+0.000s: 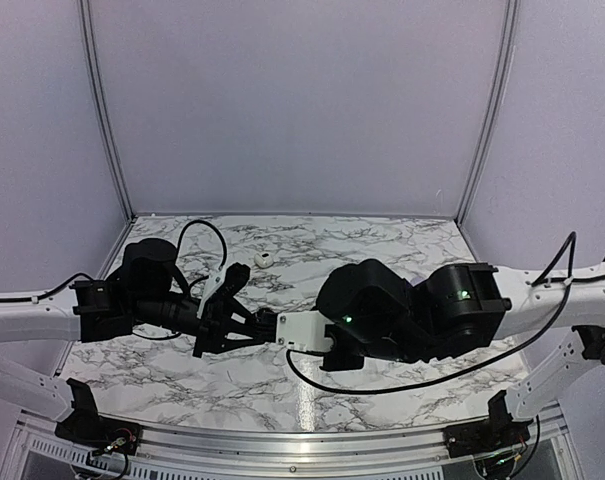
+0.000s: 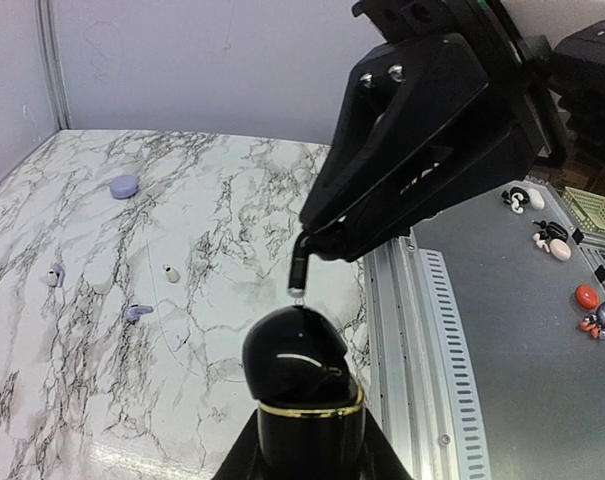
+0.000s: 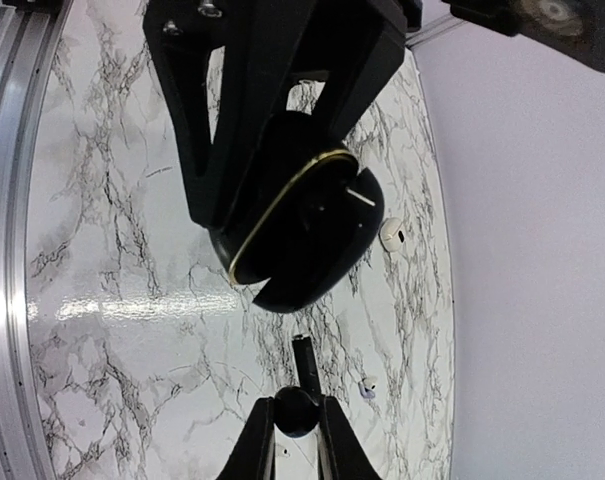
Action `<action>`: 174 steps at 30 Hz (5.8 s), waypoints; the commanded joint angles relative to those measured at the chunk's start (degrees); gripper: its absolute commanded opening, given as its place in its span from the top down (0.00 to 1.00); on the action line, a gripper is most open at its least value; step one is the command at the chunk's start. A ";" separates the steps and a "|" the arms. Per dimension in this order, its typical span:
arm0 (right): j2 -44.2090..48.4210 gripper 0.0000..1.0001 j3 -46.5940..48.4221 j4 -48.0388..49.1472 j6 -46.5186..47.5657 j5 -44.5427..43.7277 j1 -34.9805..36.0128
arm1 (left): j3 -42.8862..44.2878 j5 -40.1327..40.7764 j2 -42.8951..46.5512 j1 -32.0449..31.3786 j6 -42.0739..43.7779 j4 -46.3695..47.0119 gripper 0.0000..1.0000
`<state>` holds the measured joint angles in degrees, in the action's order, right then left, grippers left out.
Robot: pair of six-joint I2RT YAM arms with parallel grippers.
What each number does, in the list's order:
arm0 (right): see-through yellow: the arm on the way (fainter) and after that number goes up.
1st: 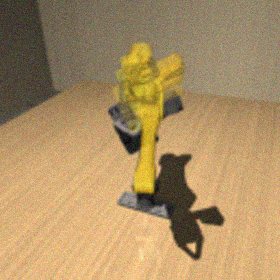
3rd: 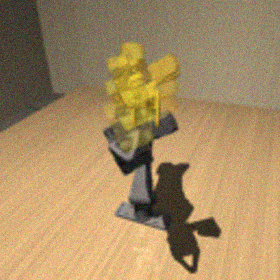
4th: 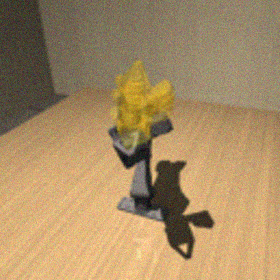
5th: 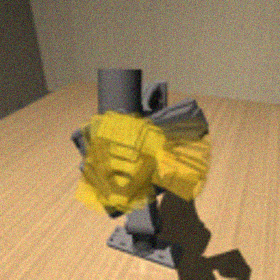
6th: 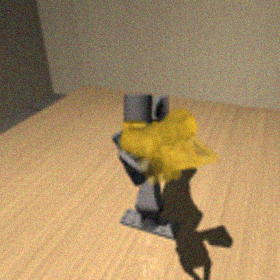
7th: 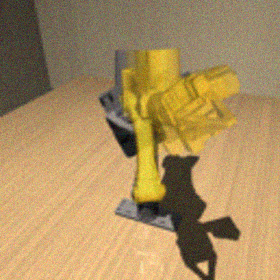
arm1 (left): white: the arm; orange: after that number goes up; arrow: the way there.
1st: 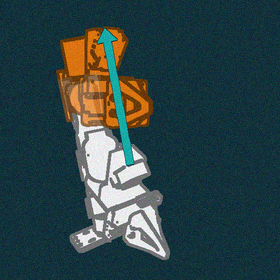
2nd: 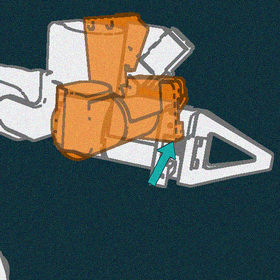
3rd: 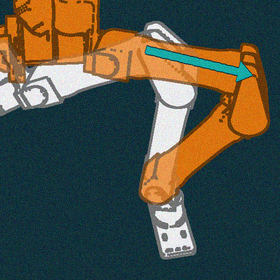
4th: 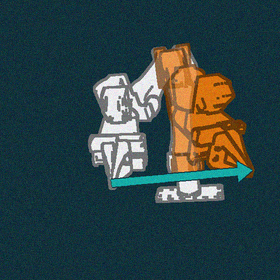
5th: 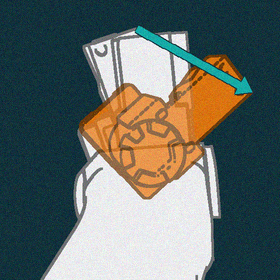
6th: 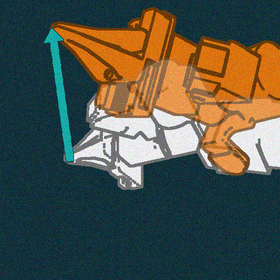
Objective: Insert the wireless bluetooth earbuds into the charging case
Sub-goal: Insert the right earbud into the right side groove of the charging case.
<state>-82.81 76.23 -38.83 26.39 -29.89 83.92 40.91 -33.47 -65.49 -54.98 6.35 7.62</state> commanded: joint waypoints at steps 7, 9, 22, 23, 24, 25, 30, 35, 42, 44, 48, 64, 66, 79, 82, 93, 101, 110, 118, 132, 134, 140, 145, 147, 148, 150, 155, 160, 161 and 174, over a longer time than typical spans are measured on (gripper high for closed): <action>3.54 0.96 2.46 0.59 -0.56 9.75 2.65 | -0.67 -1.59 1.25 0.80 -1.69 3.02 1.00; 2.51 0.96 2.89 1.41 -0.19 9.69 2.61 | -0.42 -1.68 1.25 0.87 -1.69 2.94 1.00; 0.54 0.96 2.61 4.92 -2.81 6.34 -0.87 | -0.40 -1.95 2.54 0.86 -2.24 2.66 1.00; 0.54 0.96 2.56 5.03 -2.83 6.05 -1.15 | -0.40 -1.99 2.56 0.80 -2.25 2.67 1.00; 0.54 0.96 2.53 5.25 -2.84 5.99 -1.44 | -0.44 -1.90 2.48 0.81 -2.16 2.73 1.00; 0.54 0.96 2.52 5.48 -2.86 6.02 -1.62 | -0.41 -1.96 2.40 0.88 -2.13 2.67 1.00; 0.23 0.96 2.69 5.45 -3.56 3.83 -2.88 | -0.33 -1.69 2.38 0.91 -2.09 2.62 1.00; 1.20 0.96 2.69 5.00 -3.28 4.25 -3.32 | -0.43 -1.36 2.16 0.92 -1.83 2.32 1.00; 1.59 0.96 2.14 4.73 0.15 6.89 -0.95 | 0.01 -1.59 0.97 0.86 -1.57 1.64 1.00; 1.25 0.96 2.09 4.50 1.06 6.26 -0.19 | 0.01 -1.76 0.88 0.86 -1.43 1.49 1.00; 0.27 0.96 2.19 4.60 1.87 4.76 0.52 | 0.31 -2.17 0.78 0.91 -1.14 1.09 1.00; -2.13 0.96 1.85 3.90 3.08 1.64 1.89 | 1.13 -5.54 -0.35 0.84 -0.67 0.02 1.00; -2.31 0.95 1.71 3.91 3.44 1.47 2.16 | 1.42 -6.14 -0.70 0.84 -0.65 -0.29 1.00; -3.07 0.96 0.42 1.55 5.30 2.13 3.94 | 2.94 -8.37 -2.56 0.84 0.57 -2.84 1.00; -3.06 0.96 0.00 0.96 5.17 2.32 3.93 | 2.81 -8.23 -2.25 0.84 0.63 -2.91 1.00; -3.28 0.97 -0.31 0.00 5.00 3.35 3.97 | 2.43 -8.02 -1.64 0.84 1.14 -3.30 1.00; -4.13 0.97 0.55 -0.04 5.46 3.69 4.06 | 2.60 -8.89 -2.33 0.75 2.17 -4.01 1.00; -3.98 0.97 1.47 0.11 4.99 2.34 4.06 | 2.30 -8.91 -2.53 0.40 3.13 -4.86 1.00; -1.85 0.98 1.58 -1.34 5.65 2.34 4.06 | 1.53 -7.80 -1.66 0.40 3.23 -5.13 1.00; -2.65 0.98 1.75 0.63 5.99 0.64 4.01 | 3.06 -8.99 -3.32 0.23 3.79 -6.30 1.00; -2.95 0.98 1.82 0.37 5.73 0.90 4.06 | 3.21 -9.23 -3.33 0.23 3.60 -6.30 1.00; -3.48 0.98 2.40 1.11 6.21 1.66 4.05 | 3.56 -9.20 -3.54 -0.24 3.58 -6.30 1.00; -3.93 0.98 2.70 1.21 6.11 1.79 4.06 | 3.65 -8.89 -3.89 -0.48 3.75 -6.30 1.00; -4.11 0.98 2.84 1.14 5.98 2.29 4.06 | 3.78 -8.90 -4.04 -0.48 3.84 -6.30 1.00; -4.16 0.98 2.73 1.19 5.99 2.58 4.06 | 3.77 -8.82 -4.05 -0.48 3.92 -6.30 1.00; -4.21 0.98 2.57 1.04 5.97 2.79 4.06 | 3.72 -8.88 -4.10 -0.48 3.93 -6.30 1.00; -3.87 0.98 2.81 0.70 6.10 4.82 4.06 | 3.57 -8.71 -3.93 -0.48 3.56 -5.80 1.00; -4.73 0.98 2.22 0.59 6.30 5.19 4.39 | 3.74 -8.93 -3.90 -0.48 3.40 -5.68 1.00; -5.00 0.98 2.36 0.46 6.25 5.05 4.40 | 3.74 -9.08 -3.86 -0.48 3.41 -5.68 1.00; -5.90 0.98 3.30 -0.47 7.82 7.28 4.58 | 4.42 -9.39 -5.02 -1.70 4.29 -5.68 1.00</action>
<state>-87.50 76.71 -39.29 33.23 -25.34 87.66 42.76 -41.54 -69.58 -55.90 9.65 0.67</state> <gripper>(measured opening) 0.137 0.251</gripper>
